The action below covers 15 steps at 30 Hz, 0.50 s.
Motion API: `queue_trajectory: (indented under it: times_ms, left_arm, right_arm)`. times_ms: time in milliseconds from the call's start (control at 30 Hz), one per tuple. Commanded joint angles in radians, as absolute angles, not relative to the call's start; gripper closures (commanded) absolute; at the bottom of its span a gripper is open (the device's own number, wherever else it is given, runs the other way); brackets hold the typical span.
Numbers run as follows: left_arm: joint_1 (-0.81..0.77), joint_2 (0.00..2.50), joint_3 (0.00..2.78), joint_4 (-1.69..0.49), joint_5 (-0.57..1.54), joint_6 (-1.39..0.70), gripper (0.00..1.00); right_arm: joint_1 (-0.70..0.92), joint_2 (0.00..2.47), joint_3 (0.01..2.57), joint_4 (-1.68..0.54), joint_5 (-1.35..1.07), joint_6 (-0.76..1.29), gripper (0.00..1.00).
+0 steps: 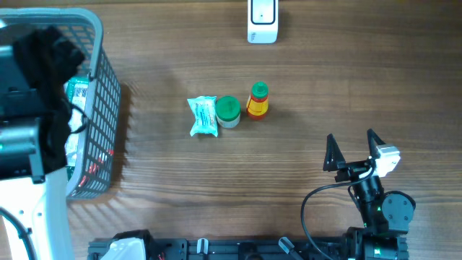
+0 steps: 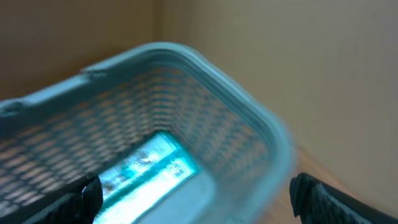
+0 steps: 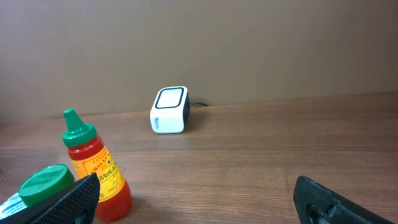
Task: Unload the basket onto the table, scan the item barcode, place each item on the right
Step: 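Reach the left gripper into the basket and grasp the orange packet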
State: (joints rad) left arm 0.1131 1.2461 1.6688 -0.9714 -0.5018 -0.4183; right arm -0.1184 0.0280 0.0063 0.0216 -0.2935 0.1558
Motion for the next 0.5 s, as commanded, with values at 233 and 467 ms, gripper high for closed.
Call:
queue_trajectory:
  times_ms: [233,467]
  left_arm:
    - [0.521,1.422,1.661,-1.271,-0.421,-0.637,0.0]
    - [0.668,1.568,1.573,-1.297,-0.358,-0.638,0.0]
  right_arm:
    - [-0.121,0.025,0.005,0.023,-0.284,0.158,0.0]
    - [-0.121,0.025,0.005,0.023,-0.284,0.158,0.0]
